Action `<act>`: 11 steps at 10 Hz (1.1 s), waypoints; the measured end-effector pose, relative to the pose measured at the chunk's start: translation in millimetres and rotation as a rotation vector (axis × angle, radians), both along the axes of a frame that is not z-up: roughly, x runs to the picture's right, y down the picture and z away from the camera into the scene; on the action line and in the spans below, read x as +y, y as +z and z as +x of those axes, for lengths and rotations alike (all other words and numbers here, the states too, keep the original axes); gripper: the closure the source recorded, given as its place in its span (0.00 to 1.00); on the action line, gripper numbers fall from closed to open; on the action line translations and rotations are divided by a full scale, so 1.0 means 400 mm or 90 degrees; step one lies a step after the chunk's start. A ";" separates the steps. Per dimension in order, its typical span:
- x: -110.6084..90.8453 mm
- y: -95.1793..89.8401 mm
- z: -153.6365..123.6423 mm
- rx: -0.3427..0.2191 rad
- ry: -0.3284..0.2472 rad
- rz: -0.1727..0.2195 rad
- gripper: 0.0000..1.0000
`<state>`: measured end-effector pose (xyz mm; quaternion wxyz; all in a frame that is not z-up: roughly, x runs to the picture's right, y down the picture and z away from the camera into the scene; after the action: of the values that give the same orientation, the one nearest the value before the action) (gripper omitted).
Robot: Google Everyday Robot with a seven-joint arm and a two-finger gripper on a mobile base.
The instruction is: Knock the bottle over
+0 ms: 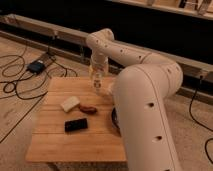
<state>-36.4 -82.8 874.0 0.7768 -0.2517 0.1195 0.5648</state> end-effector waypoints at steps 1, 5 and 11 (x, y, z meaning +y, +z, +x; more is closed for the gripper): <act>-0.005 0.011 -0.004 -0.011 -0.004 -0.003 0.35; -0.021 0.045 -0.010 -0.040 -0.040 -0.004 0.35; -0.011 0.041 -0.091 -0.096 -0.100 -0.021 0.35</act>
<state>-72.7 -87.2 890.5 0.8213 -0.2961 0.0896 0.4793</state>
